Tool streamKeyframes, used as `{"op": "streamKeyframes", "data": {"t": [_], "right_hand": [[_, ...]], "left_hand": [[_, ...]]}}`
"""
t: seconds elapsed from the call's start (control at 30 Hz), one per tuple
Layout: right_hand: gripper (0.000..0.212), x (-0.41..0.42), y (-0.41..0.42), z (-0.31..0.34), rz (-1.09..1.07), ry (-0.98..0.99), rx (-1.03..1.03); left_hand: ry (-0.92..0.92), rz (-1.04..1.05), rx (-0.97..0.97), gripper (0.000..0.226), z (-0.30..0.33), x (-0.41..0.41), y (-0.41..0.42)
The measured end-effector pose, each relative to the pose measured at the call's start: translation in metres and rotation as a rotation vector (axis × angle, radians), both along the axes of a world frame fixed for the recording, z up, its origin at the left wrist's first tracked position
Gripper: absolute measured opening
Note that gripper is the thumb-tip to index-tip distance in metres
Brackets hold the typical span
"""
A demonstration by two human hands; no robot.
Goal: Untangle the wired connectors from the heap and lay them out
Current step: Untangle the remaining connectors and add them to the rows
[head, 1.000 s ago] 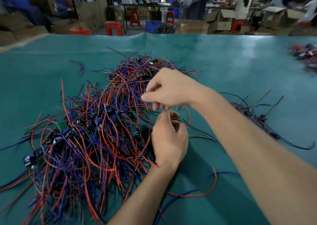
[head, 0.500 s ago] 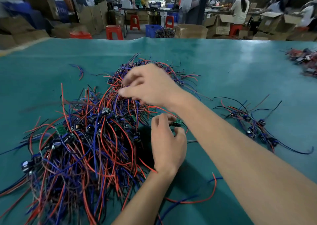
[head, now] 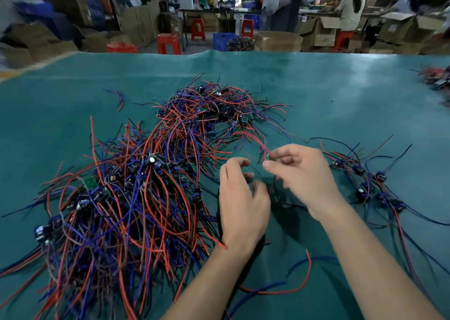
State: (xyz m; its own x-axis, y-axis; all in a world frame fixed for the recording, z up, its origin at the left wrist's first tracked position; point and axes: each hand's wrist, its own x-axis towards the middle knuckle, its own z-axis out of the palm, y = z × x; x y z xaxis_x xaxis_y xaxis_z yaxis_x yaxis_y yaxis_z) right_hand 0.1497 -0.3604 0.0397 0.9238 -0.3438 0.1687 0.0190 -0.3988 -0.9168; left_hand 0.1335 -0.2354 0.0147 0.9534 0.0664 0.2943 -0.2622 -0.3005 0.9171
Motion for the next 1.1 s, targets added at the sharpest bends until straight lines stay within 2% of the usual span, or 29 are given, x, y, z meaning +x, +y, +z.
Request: {"op": "streamKeyframes", "data": {"t": [0.07, 0.1, 0.17, 0.37, 0.53, 0.63, 0.73, 0.8, 0.93, 1.0, 1.1], "right_hand": [[0.015, -0.003, -0.001, 0.006, -0.02, -0.034, 0.389], [0.015, -0.005, -0.001, 0.008, -0.009, -0.038, 0.522], [0.011, -0.007, 0.004, 0.011, 0.042, -0.017, 0.657], [0.011, -0.009, 0.007, 0.012, 0.17, 0.116, 0.737], [0.016, -0.008, 0.007, 0.01, 0.191, 0.143, 0.772], [0.016, -0.007, 0.008, 0.008, 0.208, 0.157, 0.831], [0.02, -0.006, 0.006, 0.008, 0.241, 0.173, 0.917], [0.018, -0.007, 0.006, 0.008, 0.265, 0.168, 0.881], [0.022, -0.005, 0.007, 0.005, 0.252, 0.163, 0.77], [0.026, -0.005, 0.006, 0.005, 0.238, 0.148, 0.776], [0.013, -0.005, 0.003, 0.005, 0.239, 0.11, 0.809]], "left_hand": [[-0.017, -0.01, 0.006, 0.021, -0.001, 0.001, 0.0], [-0.018, -0.031, -0.003, 0.015, -0.002, 0.001, -0.001], [-0.04, -0.078, -0.004, 0.007, -0.002, 0.0, -0.002], [-0.05, -0.112, -0.099, 0.014, -0.009, 0.004, -0.003], [0.063, -0.117, -0.329, 0.023, -0.01, 0.004, -0.003], [0.056, -0.115, -0.35, 0.026, -0.009, 0.003, -0.003], [0.064, -0.162, -0.364, 0.046, -0.006, 0.002, -0.002], [0.069, -0.197, -0.351, 0.055, -0.005, 0.001, -0.001], [0.057, -0.198, -0.281, 0.028, -0.006, 0.002, 0.0], [0.056, -0.18, -0.268, 0.022, -0.007, 0.003, 0.0], [0.061, -0.155, -0.27, 0.017, -0.007, 0.004, 0.0]]}}
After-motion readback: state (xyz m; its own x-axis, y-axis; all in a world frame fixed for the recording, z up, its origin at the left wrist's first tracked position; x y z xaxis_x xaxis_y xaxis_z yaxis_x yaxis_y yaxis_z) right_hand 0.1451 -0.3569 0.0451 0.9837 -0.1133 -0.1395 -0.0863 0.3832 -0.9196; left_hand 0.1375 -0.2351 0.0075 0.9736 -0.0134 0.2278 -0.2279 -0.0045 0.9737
